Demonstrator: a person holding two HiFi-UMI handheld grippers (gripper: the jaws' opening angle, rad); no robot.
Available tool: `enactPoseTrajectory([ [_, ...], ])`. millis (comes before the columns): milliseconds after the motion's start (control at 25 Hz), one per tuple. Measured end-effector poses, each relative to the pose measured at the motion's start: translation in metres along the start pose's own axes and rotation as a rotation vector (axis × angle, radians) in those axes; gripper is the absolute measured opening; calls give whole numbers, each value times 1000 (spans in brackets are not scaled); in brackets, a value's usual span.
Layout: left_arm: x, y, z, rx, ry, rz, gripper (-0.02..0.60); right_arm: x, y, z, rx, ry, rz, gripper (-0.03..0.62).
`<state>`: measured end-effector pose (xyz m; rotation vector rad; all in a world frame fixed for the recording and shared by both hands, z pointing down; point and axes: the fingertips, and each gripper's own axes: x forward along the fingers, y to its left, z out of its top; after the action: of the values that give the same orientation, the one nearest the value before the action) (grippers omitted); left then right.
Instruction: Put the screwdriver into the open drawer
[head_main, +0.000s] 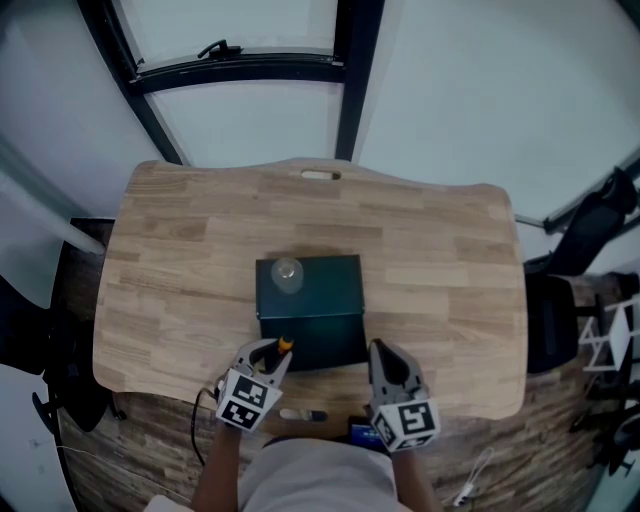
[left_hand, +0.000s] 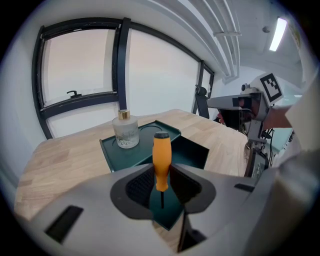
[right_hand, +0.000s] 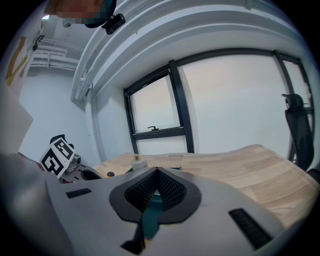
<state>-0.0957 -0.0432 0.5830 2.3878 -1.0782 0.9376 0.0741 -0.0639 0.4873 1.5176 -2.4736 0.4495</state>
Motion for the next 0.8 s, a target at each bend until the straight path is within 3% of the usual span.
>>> enactPoseTrajectory([
  [800,18,-10,-2,75,71,-84,100,4,-6,-7,28,7,-15,-3],
])
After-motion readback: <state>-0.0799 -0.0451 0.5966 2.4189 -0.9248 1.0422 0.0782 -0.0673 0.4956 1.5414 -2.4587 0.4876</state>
